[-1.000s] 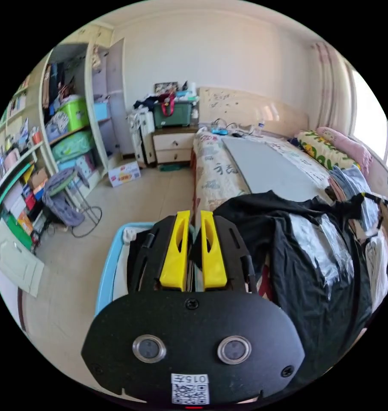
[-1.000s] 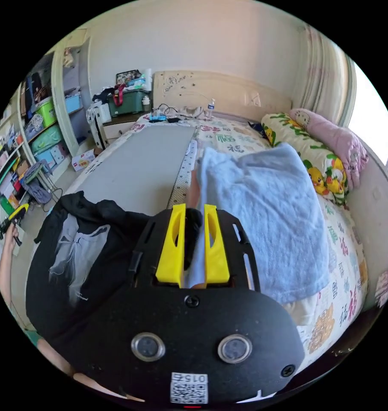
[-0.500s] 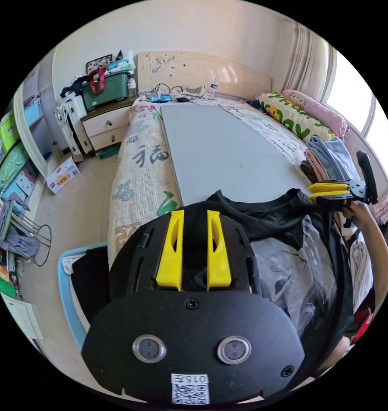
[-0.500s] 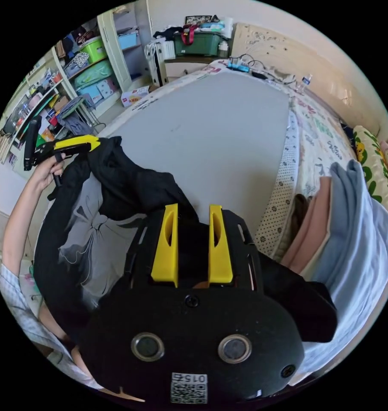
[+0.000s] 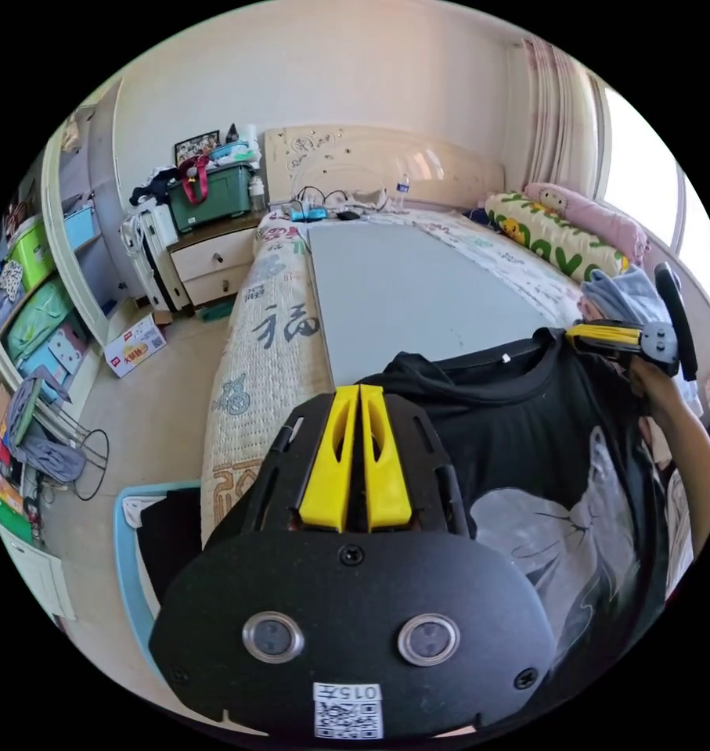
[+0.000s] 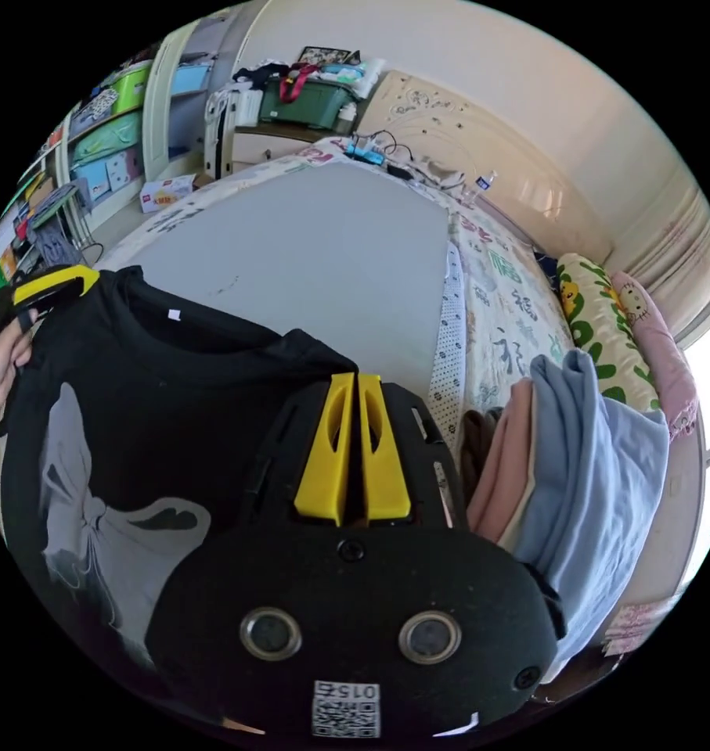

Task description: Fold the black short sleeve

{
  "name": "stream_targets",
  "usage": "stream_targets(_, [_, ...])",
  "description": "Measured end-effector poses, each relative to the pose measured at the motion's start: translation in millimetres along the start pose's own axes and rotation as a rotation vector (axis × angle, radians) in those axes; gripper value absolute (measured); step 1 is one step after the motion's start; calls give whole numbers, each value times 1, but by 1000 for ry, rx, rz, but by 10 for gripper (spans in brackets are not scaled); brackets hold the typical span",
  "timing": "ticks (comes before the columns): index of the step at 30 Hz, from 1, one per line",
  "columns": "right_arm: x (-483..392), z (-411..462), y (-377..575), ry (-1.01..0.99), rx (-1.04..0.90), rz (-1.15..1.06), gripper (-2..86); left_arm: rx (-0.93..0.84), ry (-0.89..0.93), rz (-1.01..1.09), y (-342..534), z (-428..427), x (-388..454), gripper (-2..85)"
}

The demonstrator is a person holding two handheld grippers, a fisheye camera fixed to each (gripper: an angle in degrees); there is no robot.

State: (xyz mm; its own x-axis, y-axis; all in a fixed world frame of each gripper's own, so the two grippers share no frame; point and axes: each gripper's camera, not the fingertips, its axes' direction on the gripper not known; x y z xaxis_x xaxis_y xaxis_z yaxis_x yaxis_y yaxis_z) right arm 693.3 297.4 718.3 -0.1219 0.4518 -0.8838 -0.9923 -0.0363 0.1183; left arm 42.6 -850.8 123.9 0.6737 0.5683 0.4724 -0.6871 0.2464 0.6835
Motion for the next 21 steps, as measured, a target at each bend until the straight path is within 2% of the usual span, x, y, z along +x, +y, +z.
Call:
stream_targets(2, [-4, 24, 6, -13, -90, 25, 26, -103, -61, 41, 4, 17, 11, 8])
stream_targets(5, [20, 10, 30, -31, -71, 81, 68, -120, -94, 63, 12, 4, 16, 18])
stream_targets(9, [70, -45, 93, -197, 22, 106, 80, -4, -104, 24, 37, -63, -2, 31])
stream_targets(12, [99, -124, 198, -360, 142, 43, 75, 87, 3, 18, 88, -148, -20, 46])
stream_targets(14, [113, -184, 313, -467, 196, 5, 73, 99, 99, 48, 152, -223, -25, 66])
stream_targets(15, [115, -196, 344, -487, 195, 3, 74, 95, 117, 52, 172, -241, -26, 70])
stream_targets(17, [122, -230, 472, -548, 187, 20, 80, 74, 154, 16, 261, -306, -28, 84])
stream_targets(21, [120, -232, 638, -571, 102, 86, 101, 8, 136, -109, 391, -365, -32, 97])
